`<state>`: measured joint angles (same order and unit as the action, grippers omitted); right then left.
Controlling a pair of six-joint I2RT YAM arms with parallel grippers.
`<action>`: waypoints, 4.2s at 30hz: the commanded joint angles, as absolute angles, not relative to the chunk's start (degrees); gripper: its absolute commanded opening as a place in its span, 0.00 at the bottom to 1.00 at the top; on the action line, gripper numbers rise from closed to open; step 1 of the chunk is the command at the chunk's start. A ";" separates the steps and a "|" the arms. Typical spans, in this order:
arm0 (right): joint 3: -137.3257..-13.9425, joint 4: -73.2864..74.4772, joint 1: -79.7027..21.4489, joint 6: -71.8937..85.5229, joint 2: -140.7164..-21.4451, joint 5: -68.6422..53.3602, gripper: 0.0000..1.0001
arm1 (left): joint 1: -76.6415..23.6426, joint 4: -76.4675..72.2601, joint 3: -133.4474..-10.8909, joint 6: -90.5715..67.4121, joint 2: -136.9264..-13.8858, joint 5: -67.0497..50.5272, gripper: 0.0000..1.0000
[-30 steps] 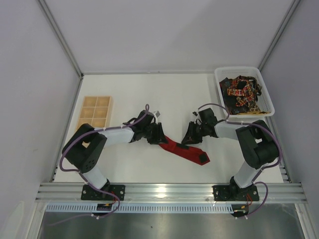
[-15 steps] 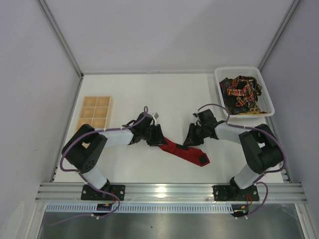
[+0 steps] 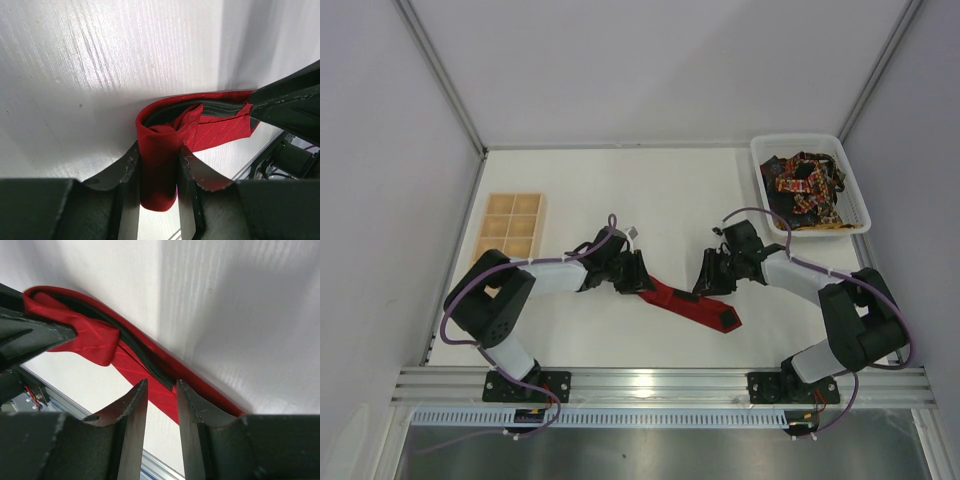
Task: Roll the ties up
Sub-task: Roll the tie
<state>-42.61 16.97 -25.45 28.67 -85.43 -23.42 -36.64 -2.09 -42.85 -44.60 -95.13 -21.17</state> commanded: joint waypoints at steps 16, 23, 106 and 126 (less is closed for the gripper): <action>-40.61 20.04 -25.66 25.05 -85.61 -21.27 0.38 | -37.00 -3.78 -42.45 -44.82 -92.90 -21.36 0.00; -36.74 17.06 -25.93 29.78 -85.60 -24.00 0.26 | -37.09 -4.31 -42.10 -45.62 -92.20 -20.83 0.00; -40.52 -3.96 -34.10 46.41 -95.54 -24.61 0.02 | -53.43 25.04 -63.37 -39.20 -95.44 2.81 0.00; -40.17 -0.79 -34.01 44.65 -92.55 -24.17 0.02 | -55.54 31.81 -67.85 -37.44 -98.44 11.60 0.00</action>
